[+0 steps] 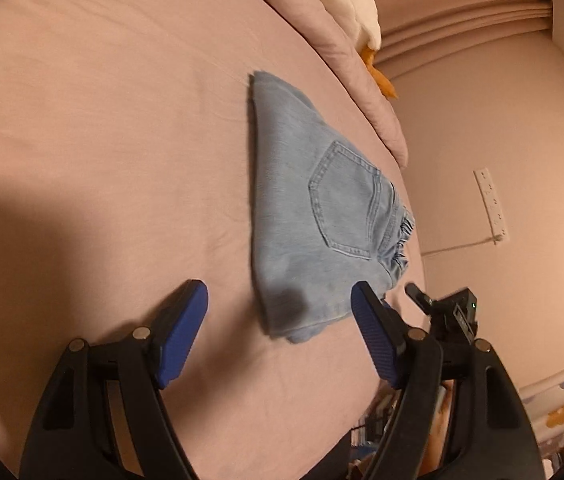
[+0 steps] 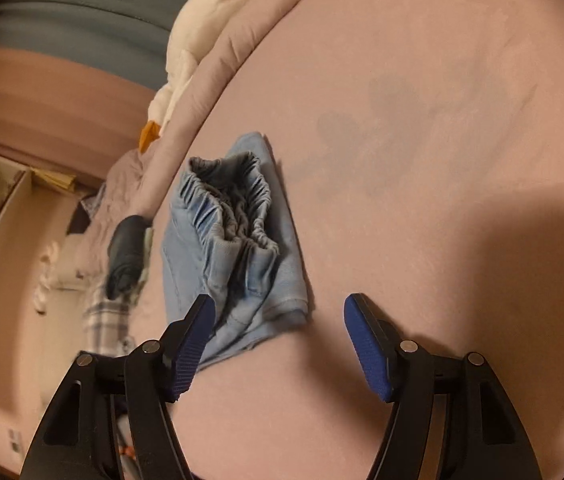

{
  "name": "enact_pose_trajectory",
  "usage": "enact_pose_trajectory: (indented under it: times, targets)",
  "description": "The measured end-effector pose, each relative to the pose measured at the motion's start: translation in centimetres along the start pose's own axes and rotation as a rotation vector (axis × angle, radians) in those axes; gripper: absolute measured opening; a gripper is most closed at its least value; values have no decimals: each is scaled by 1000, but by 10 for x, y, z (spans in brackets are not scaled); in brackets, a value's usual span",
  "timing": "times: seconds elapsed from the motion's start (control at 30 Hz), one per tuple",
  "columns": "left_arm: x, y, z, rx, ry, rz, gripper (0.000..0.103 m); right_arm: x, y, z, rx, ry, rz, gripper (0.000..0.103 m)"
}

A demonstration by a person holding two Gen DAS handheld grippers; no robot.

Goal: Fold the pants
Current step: 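Grasp the elastic waistband with the right tool and lift the bundle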

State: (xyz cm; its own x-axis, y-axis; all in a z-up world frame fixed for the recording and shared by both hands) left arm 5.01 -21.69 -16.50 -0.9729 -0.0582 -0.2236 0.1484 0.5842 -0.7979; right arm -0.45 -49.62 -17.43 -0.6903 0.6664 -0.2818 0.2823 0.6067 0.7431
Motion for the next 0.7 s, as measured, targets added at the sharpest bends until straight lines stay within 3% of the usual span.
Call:
enact_pose_trajectory:
  times: [0.23,0.43,0.7]
  targets:
    - [-15,-15,28,48,57,7,74,-7,21,28,-79,91,-19,68]
    - [-25,-19,41,54,70,38,74,-8,36,50,-51,167,-118,73]
    - [-44,-30,70,-8,69,101,76,-16,41,66,-21,201,-187,76]
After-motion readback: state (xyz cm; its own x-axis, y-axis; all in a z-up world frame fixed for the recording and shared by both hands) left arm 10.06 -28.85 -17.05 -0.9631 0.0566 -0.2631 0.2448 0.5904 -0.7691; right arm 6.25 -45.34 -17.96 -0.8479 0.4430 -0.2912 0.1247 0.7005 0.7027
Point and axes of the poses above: each gripper's, at about its wrist camera, not at the fingertips, and z roughly the way its jaws point, y to its left, x to its underside, the point moved 9 cm from there along z, roughly the way its jaws point, and after that the axes turned 3 degrees about -z, right-handed, at the moved point
